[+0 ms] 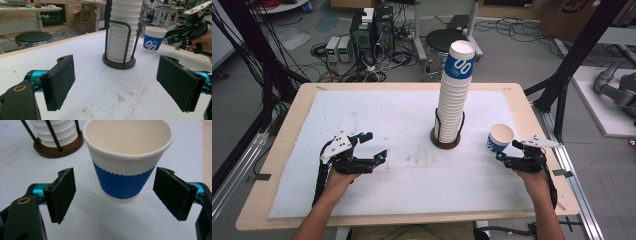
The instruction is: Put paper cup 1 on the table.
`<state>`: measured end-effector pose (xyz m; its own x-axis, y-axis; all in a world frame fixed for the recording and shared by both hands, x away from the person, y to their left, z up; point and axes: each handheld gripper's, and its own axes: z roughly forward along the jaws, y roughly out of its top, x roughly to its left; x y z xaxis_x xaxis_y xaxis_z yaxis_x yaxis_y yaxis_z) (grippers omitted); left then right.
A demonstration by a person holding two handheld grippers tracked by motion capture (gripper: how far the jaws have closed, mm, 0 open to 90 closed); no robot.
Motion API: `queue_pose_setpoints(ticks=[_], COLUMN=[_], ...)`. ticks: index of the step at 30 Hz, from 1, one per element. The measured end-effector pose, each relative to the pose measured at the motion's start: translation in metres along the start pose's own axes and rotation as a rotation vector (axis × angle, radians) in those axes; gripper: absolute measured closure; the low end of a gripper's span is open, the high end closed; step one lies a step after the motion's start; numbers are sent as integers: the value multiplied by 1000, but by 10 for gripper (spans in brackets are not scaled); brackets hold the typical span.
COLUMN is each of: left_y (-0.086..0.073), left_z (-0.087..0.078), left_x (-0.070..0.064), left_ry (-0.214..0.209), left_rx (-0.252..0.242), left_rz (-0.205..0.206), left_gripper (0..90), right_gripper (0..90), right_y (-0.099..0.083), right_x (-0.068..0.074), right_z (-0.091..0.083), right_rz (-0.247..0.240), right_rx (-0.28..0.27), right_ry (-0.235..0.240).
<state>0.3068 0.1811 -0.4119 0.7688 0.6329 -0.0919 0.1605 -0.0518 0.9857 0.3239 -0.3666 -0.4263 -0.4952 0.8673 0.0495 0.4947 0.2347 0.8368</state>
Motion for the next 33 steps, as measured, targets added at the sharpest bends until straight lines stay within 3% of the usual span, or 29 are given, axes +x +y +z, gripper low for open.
queue_pose_setpoints(ticks=[8, 14, 22, 25, 33], left_y=[2, 6, 5, 5, 6], left_z=[-1, -3, -3, -4, -9], left_x=[0, 0, 2, 2, 2], left_ry=[-3, -9, -13, -10, -4], left_rx=[-7, -27, -27, -26, -33], left_rz=[-7, -17, -42, -47, -40], left_gripper=[152, 152, 152, 152, 152], right_gripper=[187, 187, 187, 187, 187], right_y=[0, 15, 28, 31, 37], right_x=[12, 33, 45, 47, 56], right_z=[-26, -31, -37, -36, -30], right_rz=[-8, -78, -105, -106, -132], right_rx=[-64, -146, -237, -253, -230], right_ry=[25, 111, 182, 185, 208])
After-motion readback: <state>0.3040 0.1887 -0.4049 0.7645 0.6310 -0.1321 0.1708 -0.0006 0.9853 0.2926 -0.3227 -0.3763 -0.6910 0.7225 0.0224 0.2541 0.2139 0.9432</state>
